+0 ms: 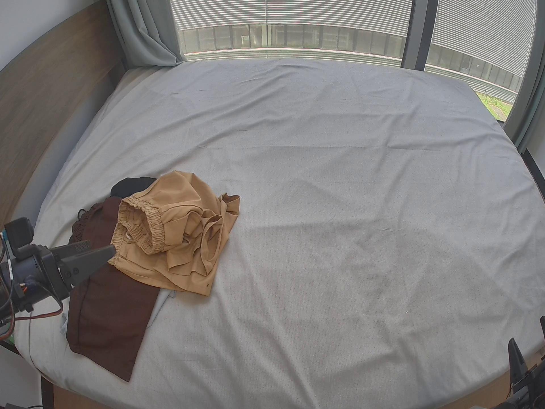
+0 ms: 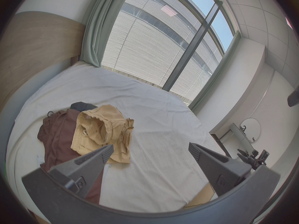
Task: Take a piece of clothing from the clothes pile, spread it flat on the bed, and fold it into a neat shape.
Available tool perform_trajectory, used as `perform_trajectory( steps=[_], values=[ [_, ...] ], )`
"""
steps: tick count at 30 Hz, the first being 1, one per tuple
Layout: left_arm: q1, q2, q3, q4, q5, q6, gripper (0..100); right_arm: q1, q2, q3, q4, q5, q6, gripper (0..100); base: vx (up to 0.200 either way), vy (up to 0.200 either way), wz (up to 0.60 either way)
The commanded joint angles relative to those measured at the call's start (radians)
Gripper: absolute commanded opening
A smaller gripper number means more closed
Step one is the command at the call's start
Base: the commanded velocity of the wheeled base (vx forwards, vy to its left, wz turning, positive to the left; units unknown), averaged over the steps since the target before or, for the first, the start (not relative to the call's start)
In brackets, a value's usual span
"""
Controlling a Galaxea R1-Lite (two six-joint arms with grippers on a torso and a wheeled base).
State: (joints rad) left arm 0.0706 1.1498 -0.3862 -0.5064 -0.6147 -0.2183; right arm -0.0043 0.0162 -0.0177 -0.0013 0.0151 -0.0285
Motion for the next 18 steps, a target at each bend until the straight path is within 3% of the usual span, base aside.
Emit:
perform_trajectory(
  steps=[1, 8, 18],
  values=[
    [0.015, 0.105, -0.011, -0.058, 0.000, 0.000, 100, 0.000, -0.015, 0.016, 0.000, 0.000, -0.001, 100, 0.000, 0.000, 0.00],
    [0.017, 0.235, 0.001, -0.205, -0.004, -0.004, 100, 0.000, -0.015, 0.018, 0.000, 0.000, -0.001, 100, 0.000, 0.000, 0.00],
    [0.015, 0.341, -0.033, -0.268, -0.004, -0.009, 100, 0.000, -0.015, 0.018, 0.000, 0.000, -0.001, 100, 0.000, 0.000, 0.00]
  ],
)
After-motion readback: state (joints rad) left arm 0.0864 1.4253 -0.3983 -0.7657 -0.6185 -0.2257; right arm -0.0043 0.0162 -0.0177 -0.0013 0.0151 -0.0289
